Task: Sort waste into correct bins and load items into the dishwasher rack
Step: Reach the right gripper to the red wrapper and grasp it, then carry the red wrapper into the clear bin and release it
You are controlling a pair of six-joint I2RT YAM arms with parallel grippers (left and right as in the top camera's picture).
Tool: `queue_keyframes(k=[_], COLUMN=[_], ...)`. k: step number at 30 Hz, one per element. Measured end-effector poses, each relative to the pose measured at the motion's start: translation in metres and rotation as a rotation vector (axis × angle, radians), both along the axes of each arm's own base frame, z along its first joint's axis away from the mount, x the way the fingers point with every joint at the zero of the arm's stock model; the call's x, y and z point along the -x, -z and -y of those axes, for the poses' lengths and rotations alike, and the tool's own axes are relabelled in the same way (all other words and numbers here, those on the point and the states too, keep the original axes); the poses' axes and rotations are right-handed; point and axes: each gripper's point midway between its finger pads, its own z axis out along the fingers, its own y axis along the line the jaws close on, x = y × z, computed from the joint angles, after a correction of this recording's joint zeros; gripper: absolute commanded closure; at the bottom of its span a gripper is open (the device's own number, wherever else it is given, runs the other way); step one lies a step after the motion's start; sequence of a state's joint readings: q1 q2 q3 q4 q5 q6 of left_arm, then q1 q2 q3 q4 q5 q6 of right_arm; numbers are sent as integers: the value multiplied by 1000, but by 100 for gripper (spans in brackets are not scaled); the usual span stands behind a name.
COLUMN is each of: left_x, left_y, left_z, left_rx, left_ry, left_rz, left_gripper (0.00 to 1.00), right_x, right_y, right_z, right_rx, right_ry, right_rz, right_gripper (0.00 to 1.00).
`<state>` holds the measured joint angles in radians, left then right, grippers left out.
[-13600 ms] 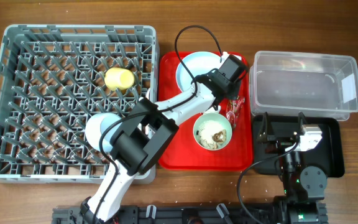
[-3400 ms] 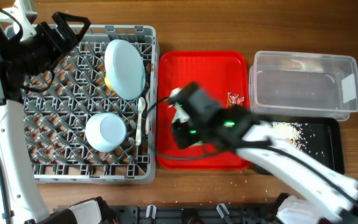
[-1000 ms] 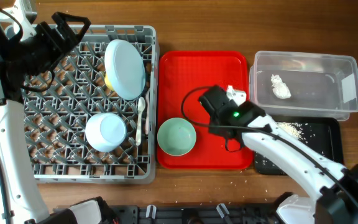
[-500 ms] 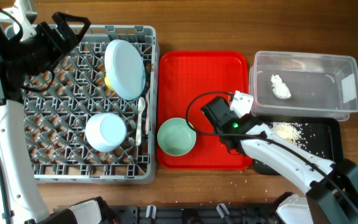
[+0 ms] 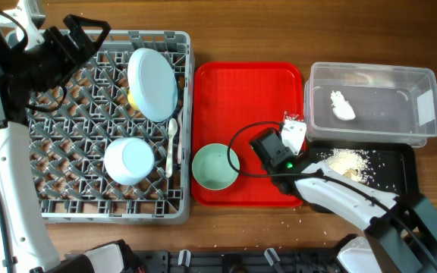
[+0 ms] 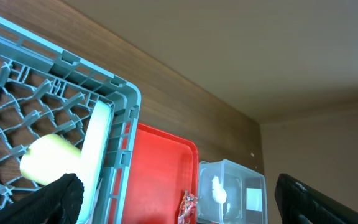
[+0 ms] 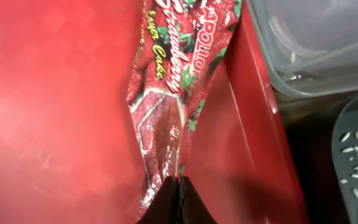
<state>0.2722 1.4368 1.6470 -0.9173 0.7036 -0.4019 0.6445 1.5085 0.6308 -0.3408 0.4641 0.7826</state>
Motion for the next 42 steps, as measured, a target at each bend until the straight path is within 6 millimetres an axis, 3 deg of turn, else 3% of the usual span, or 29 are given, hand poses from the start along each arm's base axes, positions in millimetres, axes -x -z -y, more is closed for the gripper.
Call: queue_keyframes(k=[2,4,5,6,7,9,10,12,14,17,18,19,20,21,23,26,27,28,31,34,37,42], left_x=[0,0,0,0,0,0,0,0,0,0,0,0,0,0,0,0,0,0,0,0,0,0], left_y=[0,0,0,0,0,0,0,0,0,0,0,0,0,0,0,0,0,0,0,0,0,0], left_z=[0,0,0,0,0,0,0,0,0,0,0,0,0,0,0,0,0,0,0,0,0,0], left_rx=[0,0,0,0,0,0,0,0,0,0,0,0,0,0,0,0,0,0,0,0,0,0], left_ry=[0,0,0,0,0,0,0,0,0,0,0,0,0,0,0,0,0,0,0,0,0,0], left_rz=[0,1,0,1,1,0,0,0,0,0,0,0,0,0,0,0,0,0,0,0,0,0], left_gripper=[0,0,0,0,0,0,0,0,0,0,0,0,0,0,0,0,0,0,0,0,0,0], right_x=[-4,-18,-33,-38,-44,-50,-54,-60,-70,-83,-85,-86,-88,-89,-88,-88,-88,-87,-73,-64,-63,-68], right_y=[-20,-59,-104,-126,-166,-221,-234,-232,-216,-180,-165,-151,-137,-119,-111,-124,-135,-149,-210,-234,-237,-224], right_z=[-7,-25,-40,-46,-50,-36,-20,24,76,131,143,151,156,158,155,147,143,138,110,96,91,89], right_rx=[-9,-57,-109,-128,-154,-173,-166,-119,-73,-64,-72,-81,-88,-108,-121,-152,-170,-188,-302,-354,-375,-392], right_ry=[-54,-139,-201,-226,-256,-241,-205,-96,47,184,212,227,227,208,174,127,109,87,-39,-102,-124,-126], right_rz=[14,82,175,217,292,399,430,414,360,253,209,167,128,74,46,79,110,149,320,383,389,348], right_gripper=[96,96,96,96,96,96,96,96,96,96,89,73,48,36,28,20,5,0,0,0,1,0])
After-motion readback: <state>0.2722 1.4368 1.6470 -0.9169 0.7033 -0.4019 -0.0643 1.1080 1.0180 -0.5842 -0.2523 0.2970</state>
